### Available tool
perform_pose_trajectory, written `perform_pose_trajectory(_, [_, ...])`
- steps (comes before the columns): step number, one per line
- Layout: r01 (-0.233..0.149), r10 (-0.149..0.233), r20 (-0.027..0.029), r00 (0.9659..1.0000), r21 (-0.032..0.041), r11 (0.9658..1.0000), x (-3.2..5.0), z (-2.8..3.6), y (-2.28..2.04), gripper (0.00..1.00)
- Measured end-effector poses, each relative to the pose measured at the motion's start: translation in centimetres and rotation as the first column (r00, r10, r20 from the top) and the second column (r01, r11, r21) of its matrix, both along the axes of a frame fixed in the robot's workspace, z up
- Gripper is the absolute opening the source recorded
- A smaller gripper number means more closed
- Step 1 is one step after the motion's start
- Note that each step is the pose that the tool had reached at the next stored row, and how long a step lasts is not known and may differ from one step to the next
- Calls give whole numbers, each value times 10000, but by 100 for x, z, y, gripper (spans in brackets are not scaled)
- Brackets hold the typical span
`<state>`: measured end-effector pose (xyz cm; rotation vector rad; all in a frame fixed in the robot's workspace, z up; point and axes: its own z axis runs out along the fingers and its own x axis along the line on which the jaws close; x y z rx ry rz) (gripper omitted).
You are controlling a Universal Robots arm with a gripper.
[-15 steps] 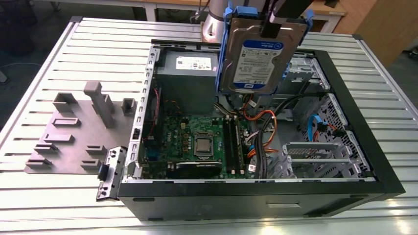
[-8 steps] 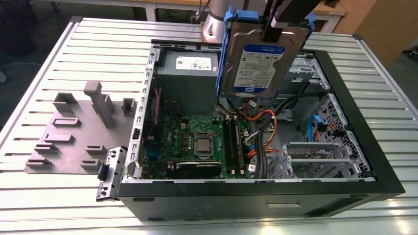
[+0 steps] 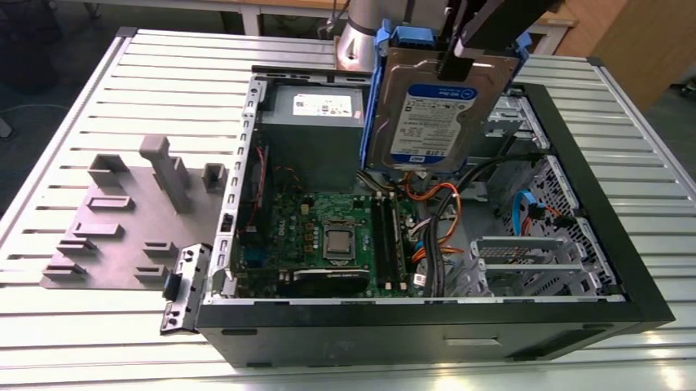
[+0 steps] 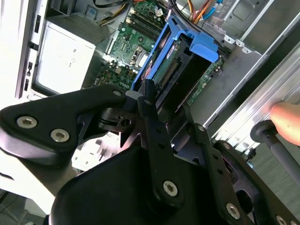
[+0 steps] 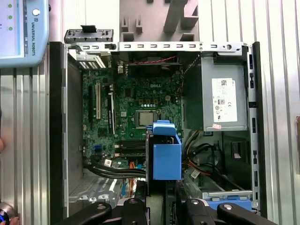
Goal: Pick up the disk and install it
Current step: 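Pick up the disk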
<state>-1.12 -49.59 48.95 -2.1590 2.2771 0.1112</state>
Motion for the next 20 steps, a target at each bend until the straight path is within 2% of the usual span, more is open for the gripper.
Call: perform_pose_trajectory(20, [0,0,0,10000,1,10000,0,-23,-191,35])
